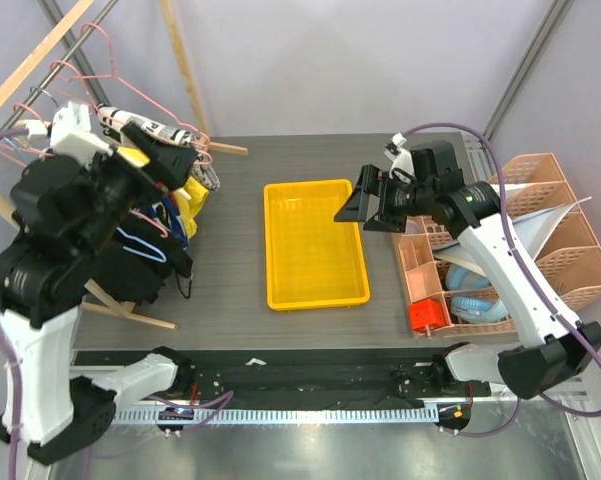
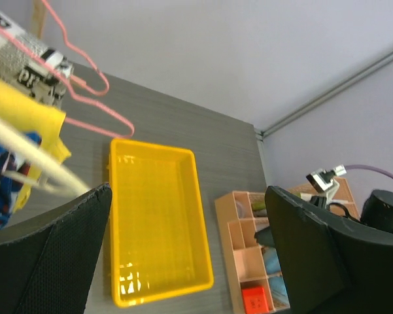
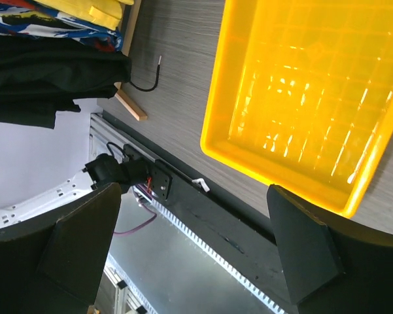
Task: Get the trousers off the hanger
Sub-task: Grab a hanger with trousers on it with the left arm
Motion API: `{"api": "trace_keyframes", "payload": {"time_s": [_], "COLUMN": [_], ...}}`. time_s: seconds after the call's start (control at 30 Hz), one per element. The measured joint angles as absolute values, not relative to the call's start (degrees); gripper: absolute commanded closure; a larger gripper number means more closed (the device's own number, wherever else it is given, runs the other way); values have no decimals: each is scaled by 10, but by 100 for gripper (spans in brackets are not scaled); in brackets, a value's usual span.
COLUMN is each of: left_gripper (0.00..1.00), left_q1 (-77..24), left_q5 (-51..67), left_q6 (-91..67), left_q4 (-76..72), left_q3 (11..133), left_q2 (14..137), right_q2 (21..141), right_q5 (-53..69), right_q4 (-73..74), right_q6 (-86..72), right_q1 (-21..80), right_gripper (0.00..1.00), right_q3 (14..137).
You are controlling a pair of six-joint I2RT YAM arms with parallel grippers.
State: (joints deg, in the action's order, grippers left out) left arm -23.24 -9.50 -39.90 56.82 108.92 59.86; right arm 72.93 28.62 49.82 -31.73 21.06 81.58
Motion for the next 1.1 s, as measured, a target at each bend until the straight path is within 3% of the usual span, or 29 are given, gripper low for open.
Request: {"api": "trace_keyframes", "payload": {"time_s": [0.13,0.27,0.43,0.73,1.1], "left_gripper": [0,2,6,20,25], "left_q1": [-232,-232,-232,-232,-233], "left_q5": [-116,-132,-133,-140,-243], "left_q6": [-378,-377,-379,-406,-448], "left_q4": [572,569,559,667,759], "left_q3": [1176,1186,1171,1267,1302], "left_q2": [685,715,699,651,565], "right_q2": [762,770,772,802,808], "right_q5": [284,284,286,279,254], "right_q4": [502,506,512,513,495], "right_q6": [-306,-298,-291,-281,-293], "right_q1": [227,236,250,309,378], "right_gripper": [0,0,0,0,0], "right_q3": [854,867,872,903,898]}}
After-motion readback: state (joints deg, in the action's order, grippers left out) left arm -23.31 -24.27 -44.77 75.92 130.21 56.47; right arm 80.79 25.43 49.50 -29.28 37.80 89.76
